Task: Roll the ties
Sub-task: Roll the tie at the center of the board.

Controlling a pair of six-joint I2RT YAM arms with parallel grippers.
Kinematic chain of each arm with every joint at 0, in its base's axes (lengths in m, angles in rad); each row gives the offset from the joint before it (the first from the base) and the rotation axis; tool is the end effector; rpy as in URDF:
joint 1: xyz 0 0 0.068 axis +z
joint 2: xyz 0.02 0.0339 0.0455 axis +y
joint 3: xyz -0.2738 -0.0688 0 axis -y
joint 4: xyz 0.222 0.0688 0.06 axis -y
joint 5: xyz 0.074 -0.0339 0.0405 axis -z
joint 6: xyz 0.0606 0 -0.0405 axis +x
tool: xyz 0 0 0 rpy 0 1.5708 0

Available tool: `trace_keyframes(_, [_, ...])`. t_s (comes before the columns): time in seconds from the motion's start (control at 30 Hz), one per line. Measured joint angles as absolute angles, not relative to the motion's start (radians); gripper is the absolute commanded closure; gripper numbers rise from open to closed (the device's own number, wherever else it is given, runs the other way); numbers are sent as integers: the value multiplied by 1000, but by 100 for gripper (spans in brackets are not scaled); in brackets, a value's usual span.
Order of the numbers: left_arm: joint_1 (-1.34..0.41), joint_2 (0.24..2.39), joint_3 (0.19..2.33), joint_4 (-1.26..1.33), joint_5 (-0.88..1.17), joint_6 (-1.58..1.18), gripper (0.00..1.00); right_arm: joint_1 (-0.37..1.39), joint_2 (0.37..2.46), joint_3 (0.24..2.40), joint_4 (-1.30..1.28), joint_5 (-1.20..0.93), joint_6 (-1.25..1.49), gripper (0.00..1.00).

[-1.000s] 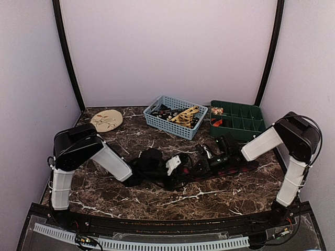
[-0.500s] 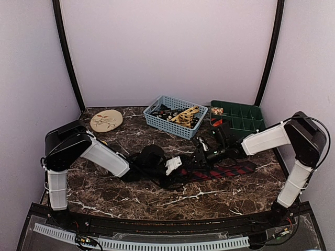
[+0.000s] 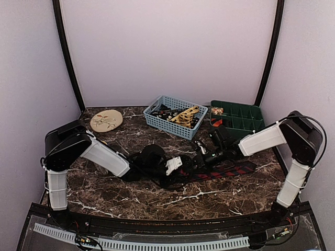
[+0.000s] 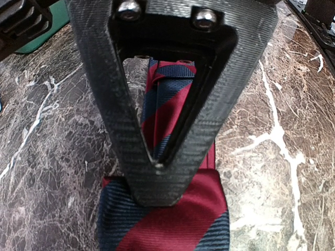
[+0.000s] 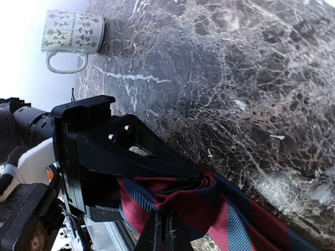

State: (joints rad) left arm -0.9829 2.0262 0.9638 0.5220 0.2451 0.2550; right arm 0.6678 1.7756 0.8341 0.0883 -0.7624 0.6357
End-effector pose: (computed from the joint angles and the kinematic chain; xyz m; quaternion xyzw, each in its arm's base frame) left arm 0.2178 -0.3533 0.1264 0.5501 0.6685 -0.2735 0.4191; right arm 0.2350 0.2387 0.1487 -0.1446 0.8669 0.4747 0.0478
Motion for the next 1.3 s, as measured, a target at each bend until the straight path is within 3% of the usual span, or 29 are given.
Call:
trace_keyframes(0.13, [-983, 2025, 966, 516, 245, 257, 73, 668, 1776, 834, 90, -765, 634, 100])
trace_keyframes(0.33, [-983, 2014, 953, 509, 234, 249, 40, 666, 1776, 822, 96, -761, 632, 100])
trace_keyframes(0.57, [-983, 1965, 846, 589, 234, 186, 28, 627, 1776, 746, 117, -752, 612, 100])
trace_keyframes(1.13, [-993, 2133, 895, 901, 324, 33, 27, 600, 1786, 696, 167, -725, 575, 100])
trace_keyframes(1.2, [-993, 2157, 913, 924, 331, 38, 32, 600, 1791, 696, 176, -730, 575, 100])
trace_keyframes(1.3, [-993, 2188, 926, 970, 353, 50, 50, 600, 1800, 695, 194, -738, 575, 100])
